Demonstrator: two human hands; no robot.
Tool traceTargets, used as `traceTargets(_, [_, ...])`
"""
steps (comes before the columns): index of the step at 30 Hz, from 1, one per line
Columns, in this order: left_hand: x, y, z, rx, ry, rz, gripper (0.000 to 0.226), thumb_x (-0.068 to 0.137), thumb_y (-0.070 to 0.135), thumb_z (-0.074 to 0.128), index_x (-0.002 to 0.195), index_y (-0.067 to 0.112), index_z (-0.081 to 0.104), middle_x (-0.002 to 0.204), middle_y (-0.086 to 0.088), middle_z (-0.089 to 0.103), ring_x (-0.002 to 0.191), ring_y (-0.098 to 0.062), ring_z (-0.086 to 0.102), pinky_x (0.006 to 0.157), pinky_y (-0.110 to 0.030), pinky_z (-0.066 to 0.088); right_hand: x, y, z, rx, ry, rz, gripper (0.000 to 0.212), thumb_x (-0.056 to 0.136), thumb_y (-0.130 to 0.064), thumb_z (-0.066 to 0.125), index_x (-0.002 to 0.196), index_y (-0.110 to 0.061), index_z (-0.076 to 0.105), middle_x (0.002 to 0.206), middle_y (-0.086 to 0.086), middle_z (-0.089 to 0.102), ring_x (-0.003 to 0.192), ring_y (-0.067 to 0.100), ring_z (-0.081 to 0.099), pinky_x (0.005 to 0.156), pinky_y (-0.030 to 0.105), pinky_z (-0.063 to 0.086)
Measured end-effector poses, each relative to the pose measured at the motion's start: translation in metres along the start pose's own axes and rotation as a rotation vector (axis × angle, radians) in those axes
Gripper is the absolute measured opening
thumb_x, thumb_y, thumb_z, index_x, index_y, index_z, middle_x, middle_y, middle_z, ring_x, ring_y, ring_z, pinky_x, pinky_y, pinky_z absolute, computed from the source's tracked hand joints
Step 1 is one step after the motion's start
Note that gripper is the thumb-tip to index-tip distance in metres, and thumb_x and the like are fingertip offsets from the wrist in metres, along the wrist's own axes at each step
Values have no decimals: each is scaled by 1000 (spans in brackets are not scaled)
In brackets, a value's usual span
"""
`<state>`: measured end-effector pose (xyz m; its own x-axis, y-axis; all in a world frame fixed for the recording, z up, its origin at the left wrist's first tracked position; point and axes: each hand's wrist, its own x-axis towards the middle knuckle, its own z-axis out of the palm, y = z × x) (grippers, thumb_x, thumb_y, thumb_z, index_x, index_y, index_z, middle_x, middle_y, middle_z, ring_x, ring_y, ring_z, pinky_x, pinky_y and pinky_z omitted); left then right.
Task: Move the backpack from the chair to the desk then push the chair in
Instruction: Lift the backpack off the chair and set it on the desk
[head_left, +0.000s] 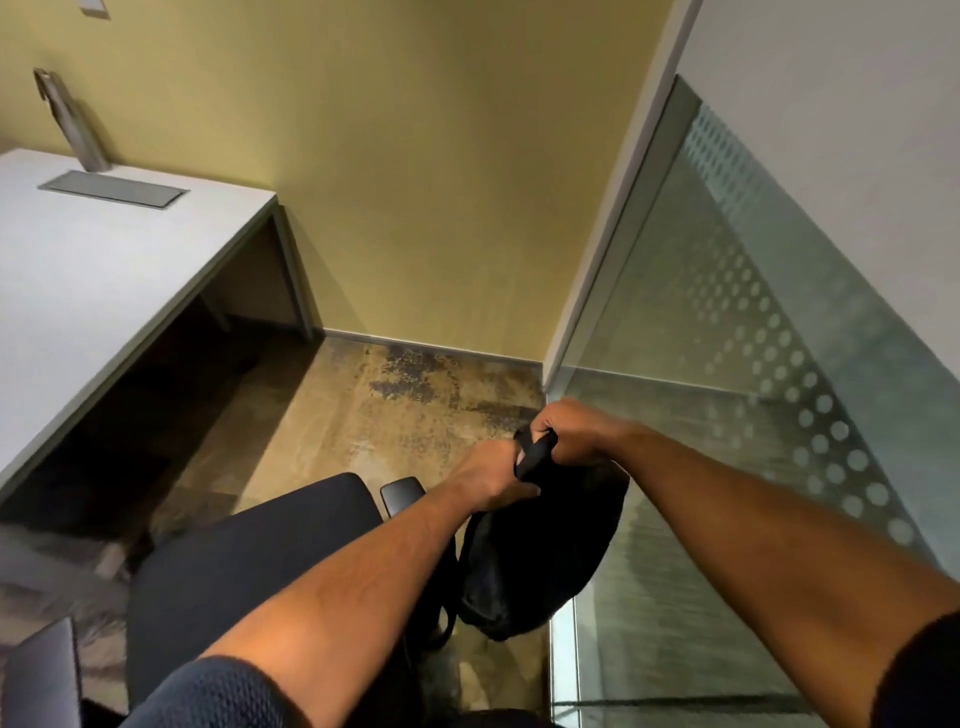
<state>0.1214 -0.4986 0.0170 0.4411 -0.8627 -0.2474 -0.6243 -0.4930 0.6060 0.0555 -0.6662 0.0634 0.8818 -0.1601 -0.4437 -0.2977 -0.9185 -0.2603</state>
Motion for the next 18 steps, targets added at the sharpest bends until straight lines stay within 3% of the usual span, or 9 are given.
traceTargets(5, [35,-1,-35,-88,51,114,31,80,28,76,101,8,62,92,-13,67,85,-34,65,67,-38,51,42,0,-57,-118,-87,-31,21,65,-2,65,73,-22,68,70,-2,63,66,18,59,56,26,40])
traceTargets(11, [84,-18,-97,-42,96,28,22,82,29,75,84,17,56,82,-9,62,81,-33,64,61,-32,42,101,-2,-117,-57,-85,-9,22,62,4,64,66,-18,66,65,-1,62,62,16,55,59,29,41])
traceTargets(14, [105,-31,-121,-15,154,4,25,81,29,77,86,17,56,85,-9,63,80,-29,61,64,-31,40,128,-2,-136,-52,-57,-14,24,61,3,67,66,-21,66,65,-4,63,64,14,56,59,28,41])
traceTargets(18, [140,-52,-149,44,216,-33,33,78,33,75,98,8,64,95,-15,70,88,-35,65,69,-37,50,173,-1,-158,-127,-31,-97,30,59,3,72,63,-25,60,66,1,60,65,20,53,59,31,38])
